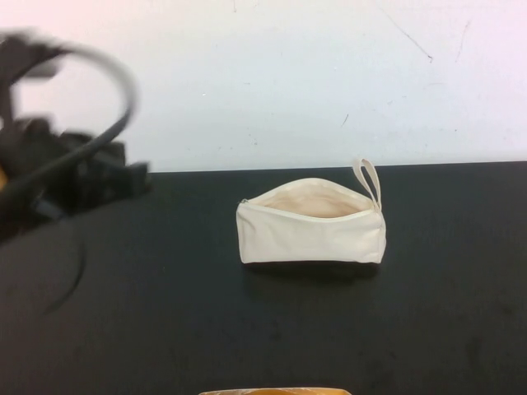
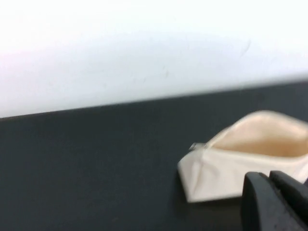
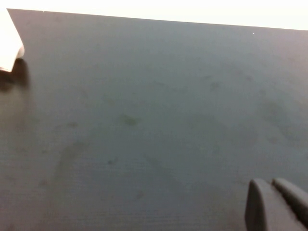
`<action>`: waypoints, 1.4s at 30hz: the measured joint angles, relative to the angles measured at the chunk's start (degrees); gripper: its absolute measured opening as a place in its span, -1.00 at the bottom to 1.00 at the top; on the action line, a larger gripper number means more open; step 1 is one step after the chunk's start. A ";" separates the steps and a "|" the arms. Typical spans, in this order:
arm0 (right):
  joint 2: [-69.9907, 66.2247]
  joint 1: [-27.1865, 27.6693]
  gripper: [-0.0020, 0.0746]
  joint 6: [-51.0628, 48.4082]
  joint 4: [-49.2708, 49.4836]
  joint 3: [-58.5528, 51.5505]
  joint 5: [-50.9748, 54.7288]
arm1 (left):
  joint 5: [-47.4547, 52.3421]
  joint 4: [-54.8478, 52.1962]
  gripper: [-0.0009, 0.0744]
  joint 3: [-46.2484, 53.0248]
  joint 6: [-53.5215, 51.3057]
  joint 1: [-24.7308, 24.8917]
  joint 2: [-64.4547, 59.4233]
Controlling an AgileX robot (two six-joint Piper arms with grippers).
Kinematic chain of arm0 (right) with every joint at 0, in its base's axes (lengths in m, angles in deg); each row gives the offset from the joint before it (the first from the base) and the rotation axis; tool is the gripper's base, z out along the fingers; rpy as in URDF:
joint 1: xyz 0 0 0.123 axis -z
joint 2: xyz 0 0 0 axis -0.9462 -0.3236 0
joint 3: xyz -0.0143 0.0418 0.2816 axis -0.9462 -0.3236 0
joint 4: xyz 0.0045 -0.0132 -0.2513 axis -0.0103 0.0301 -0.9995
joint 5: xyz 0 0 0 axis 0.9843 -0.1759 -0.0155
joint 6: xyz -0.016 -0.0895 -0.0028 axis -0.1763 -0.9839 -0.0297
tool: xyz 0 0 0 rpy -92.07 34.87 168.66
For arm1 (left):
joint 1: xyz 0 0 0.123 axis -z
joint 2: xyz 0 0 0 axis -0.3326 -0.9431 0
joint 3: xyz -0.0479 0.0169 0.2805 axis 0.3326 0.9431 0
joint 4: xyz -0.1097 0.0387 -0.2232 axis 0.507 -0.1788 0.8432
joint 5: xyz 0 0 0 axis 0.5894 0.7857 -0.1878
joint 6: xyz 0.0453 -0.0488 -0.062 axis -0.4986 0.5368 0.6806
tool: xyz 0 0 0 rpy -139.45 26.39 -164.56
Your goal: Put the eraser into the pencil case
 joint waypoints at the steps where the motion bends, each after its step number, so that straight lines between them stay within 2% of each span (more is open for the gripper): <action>1: 0.00 0.00 -0.95 0.00 0.00 0.00 0.00 | -4.58 2.39 -0.98 4.13 0.02 -1.71 2.52; 3: 0.00 0.00 -0.95 0.00 0.00 0.00 0.00 | -13.08 6.84 -0.98 12.77 0.12 -4.95 6.19; 7: 0.00 0.00 -0.95 0.00 0.00 0.00 0.00 | -23.05 10.68 -0.98 28.61 0.23 -9.71 14.50; 14: 0.00 0.00 -0.95 0.00 0.00 0.00 0.00 | -30.45 11.79 -0.98 50.82 7.22 -15.67 34.64; 17: 0.00 0.00 -0.95 0.00 0.00 0.00 0.00 | -30.84 9.47 -0.98 56.71 9.49 -18.43 44.49; 21: 0.00 0.00 -0.95 0.00 0.00 0.00 0.00 | -28.56 3.41 -0.98 58.44 10.47 -19.57 55.39; 25: 0.00 0.00 -0.95 0.00 0.00 0.00 0.00 | -24.82 1.24 -0.98 58.44 10.22 -19.81 60.84; 33: 0.00 0.00 -0.95 0.00 0.00 0.00 0.00 | -14.92 -2.70 -0.98 58.44 6.90 -19.94 62.21; 39: 0.00 0.00 -0.95 0.00 0.00 0.00 0.00 | -13.00 -2.16 -0.98 58.44 -1.16 -19.94 62.21; 42: 0.00 0.00 -0.95 0.00 0.00 0.00 0.00 | -10.59 1.66 -0.98 58.44 -6.43 -19.94 62.21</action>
